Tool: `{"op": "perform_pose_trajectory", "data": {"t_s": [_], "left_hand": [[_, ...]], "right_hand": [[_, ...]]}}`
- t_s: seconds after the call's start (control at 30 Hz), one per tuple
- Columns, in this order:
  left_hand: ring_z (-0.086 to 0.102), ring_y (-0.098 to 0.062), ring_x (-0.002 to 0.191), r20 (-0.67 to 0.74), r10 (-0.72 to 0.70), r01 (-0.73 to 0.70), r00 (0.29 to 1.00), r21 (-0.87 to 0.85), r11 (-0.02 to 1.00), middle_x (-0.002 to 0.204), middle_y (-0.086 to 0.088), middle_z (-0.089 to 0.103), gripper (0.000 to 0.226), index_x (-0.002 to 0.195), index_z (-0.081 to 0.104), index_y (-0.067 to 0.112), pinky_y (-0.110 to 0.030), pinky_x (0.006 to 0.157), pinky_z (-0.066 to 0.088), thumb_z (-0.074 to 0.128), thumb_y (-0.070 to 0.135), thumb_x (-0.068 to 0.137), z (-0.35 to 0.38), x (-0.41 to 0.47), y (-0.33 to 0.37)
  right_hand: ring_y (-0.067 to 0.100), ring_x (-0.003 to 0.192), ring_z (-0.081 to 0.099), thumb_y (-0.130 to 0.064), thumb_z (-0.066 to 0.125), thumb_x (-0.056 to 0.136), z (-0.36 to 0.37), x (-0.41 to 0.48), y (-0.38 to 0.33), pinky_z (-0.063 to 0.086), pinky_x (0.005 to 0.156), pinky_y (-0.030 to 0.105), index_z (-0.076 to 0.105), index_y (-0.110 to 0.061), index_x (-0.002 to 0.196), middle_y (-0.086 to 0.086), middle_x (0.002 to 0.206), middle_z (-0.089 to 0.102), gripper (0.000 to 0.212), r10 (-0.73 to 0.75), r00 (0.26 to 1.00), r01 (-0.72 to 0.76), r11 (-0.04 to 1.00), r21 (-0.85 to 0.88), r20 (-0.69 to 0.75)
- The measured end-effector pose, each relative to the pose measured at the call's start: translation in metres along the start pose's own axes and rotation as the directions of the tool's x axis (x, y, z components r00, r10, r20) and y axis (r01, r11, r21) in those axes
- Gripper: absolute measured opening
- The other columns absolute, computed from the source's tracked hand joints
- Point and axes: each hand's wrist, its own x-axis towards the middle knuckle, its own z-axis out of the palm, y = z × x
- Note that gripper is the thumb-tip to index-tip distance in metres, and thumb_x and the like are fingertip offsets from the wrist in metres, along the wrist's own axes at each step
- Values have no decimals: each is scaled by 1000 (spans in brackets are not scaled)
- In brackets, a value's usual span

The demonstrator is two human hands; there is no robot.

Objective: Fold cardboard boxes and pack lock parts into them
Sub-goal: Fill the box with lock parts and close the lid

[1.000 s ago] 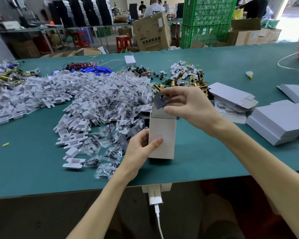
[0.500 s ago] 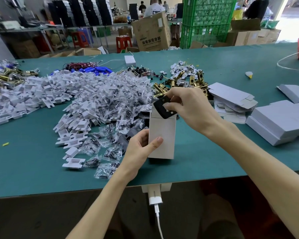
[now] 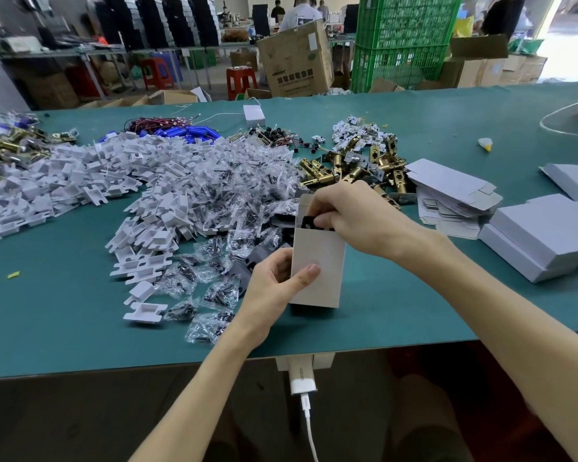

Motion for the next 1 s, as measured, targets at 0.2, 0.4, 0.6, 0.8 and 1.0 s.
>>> {"op": "perform_pose_trajectory", "data": {"t_s": [0.2, 0.4, 0.6, 0.8, 1.0], "left_hand": [[74, -19, 104, -6, -3, 3, 1000, 0, 1000, 113, -7, 77, 31, 115, 72, 17, -29, 83, 60, 80, 28, 87, -1, 1, -1], [73, -21, 105, -16, -2, 2, 1000, 4, 1000, 113, -8, 77, 30, 114, 72, 18, -33, 86, 61, 80, 28, 87, -1, 1, -2], [74, -21, 103, 3, 11, -11, 1000, -3, 1000, 111, -9, 77, 26, 110, 74, 22, -30, 82, 60, 82, 30, 87, -1, 0, -1], [73, -20, 104, 13, 23, -23, 1000, 3, 1000, 111, -10, 77, 38, 113, 72, 17, -33, 87, 61, 84, 35, 82, -1, 2, -3], [73, -19, 102, 22, 30, -30, 999, 16, 999, 109, -8, 77, 29, 107, 74, 23, -32, 85, 61, 84, 35, 82, -1, 2, -4]], "right_hand": [[24, 107, 67, 8, 50, 94, 0, -1, -6, 52, 95, 41, 76, -16, 107, 4, 108, 75, 38, -9, 996, 19, 993, -112, 86], [28, 114, 61, -5, 45, 103, 1, -3, -7, 48, 97, 43, 71, -20, 118, 3, 121, 71, 33, -24, 984, 56, 983, -174, 178], [22, 103, 61, -19, 54, 104, 0, -7, -5, 48, 93, 41, 69, -18, 114, -6, 101, 66, 18, -61, 984, 76, 994, -83, 168], [24, 106, 57, -24, 54, 105, 7, -9, -2, 43, 101, 48, 70, -17, 116, -9, 95, 52, 21, -93, 983, 111, 988, -111, 158], [27, 109, 59, -32, 52, 104, 18, -11, -3, 33, 91, 40, 63, -19, 116, -1, 109, 67, 21, -91, 983, 131, 955, -266, 158]]}}
